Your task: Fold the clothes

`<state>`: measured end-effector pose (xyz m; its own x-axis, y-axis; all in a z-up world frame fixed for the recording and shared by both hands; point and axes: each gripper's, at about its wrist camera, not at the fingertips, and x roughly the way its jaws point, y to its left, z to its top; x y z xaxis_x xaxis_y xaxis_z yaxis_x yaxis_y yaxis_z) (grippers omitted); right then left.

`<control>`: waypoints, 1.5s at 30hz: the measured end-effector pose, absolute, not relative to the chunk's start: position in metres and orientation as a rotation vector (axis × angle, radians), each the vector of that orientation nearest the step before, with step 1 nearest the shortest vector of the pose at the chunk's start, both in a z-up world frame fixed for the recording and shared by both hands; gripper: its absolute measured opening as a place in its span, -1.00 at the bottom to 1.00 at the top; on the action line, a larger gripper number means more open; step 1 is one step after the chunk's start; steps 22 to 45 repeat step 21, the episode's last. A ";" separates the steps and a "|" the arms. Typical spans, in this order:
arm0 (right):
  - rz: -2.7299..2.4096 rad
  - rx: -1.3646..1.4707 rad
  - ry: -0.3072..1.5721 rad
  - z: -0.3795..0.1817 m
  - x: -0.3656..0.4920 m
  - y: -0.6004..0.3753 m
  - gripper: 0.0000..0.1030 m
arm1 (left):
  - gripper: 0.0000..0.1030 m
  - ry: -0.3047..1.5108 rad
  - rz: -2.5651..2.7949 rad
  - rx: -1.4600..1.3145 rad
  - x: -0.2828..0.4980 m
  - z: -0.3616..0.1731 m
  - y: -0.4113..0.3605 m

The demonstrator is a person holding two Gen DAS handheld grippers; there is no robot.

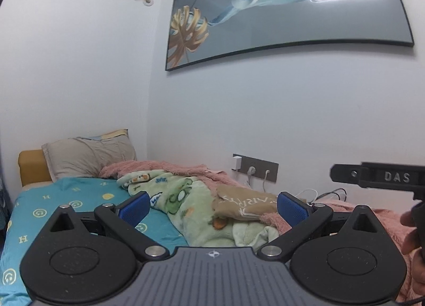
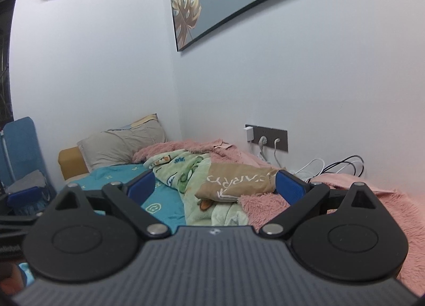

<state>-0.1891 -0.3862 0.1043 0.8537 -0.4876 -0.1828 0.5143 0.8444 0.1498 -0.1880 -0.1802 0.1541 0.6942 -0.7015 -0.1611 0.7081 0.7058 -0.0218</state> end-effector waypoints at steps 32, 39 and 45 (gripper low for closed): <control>-0.520 0.123 0.162 0.106 -0.182 -0.356 0.92 | 0.99 0.158 -0.767 0.034 -0.188 0.157 -0.159; -0.520 0.123 0.162 0.106 -0.182 -0.356 0.92 | 0.99 0.158 -0.767 0.034 -0.188 0.157 -0.159; -0.520 0.123 0.162 0.106 -0.182 -0.356 0.92 | 0.99 0.158 -0.767 0.034 -0.188 0.157 -0.159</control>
